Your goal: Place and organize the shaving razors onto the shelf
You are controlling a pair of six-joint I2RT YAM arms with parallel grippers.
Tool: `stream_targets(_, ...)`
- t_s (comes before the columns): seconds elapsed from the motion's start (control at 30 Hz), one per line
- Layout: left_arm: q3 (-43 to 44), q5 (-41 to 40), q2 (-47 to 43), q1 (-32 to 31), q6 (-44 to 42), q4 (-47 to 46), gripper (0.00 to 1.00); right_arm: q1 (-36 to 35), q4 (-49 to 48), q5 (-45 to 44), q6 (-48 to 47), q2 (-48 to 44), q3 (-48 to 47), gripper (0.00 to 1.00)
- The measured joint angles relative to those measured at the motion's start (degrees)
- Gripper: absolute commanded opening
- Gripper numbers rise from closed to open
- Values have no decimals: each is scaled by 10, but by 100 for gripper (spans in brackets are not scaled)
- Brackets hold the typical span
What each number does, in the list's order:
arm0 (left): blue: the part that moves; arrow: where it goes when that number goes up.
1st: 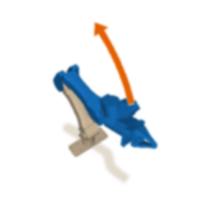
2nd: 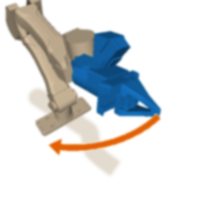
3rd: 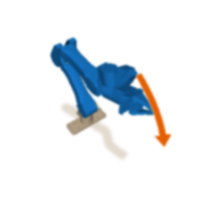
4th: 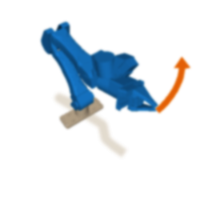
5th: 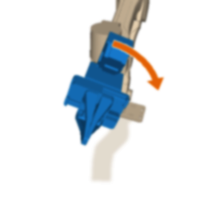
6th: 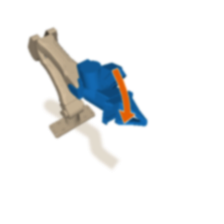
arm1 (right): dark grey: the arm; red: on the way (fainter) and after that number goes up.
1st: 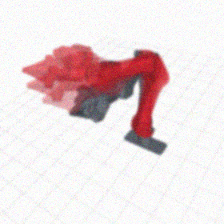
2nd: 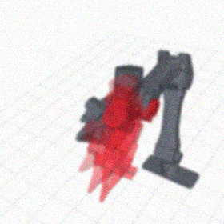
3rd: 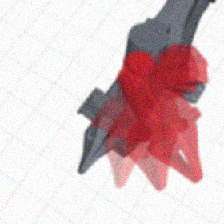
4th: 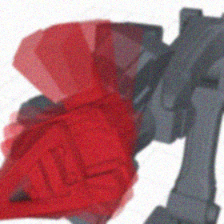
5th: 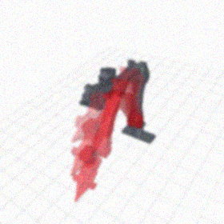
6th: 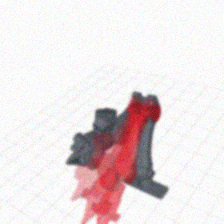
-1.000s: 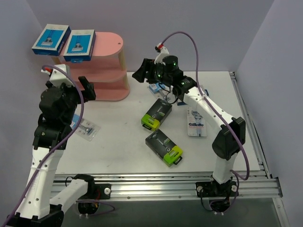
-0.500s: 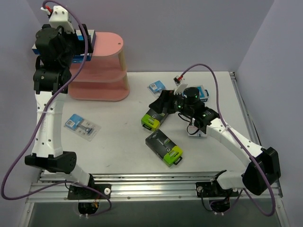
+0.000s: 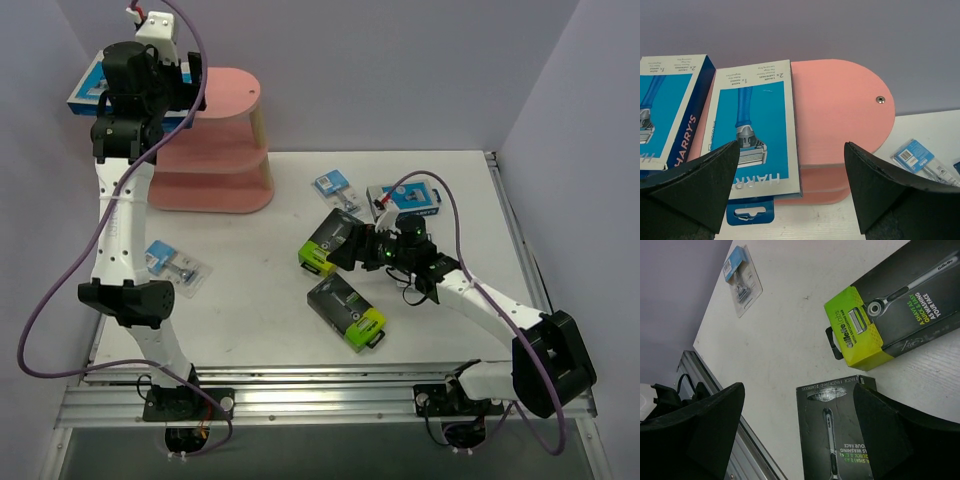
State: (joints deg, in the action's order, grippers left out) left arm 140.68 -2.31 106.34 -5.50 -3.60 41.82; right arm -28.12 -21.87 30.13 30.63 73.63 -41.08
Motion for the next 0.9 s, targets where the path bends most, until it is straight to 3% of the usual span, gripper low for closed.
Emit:
stream_targets(0.37, 9, -2, 55, -3, -31, 19, 94, 49, -52, 61, -2, 5, 33, 86)
stream_targets(0.9, 9, -3, 75, 29, -61, 19, 100, 52, -63, 72, -8, 16, 46, 87)
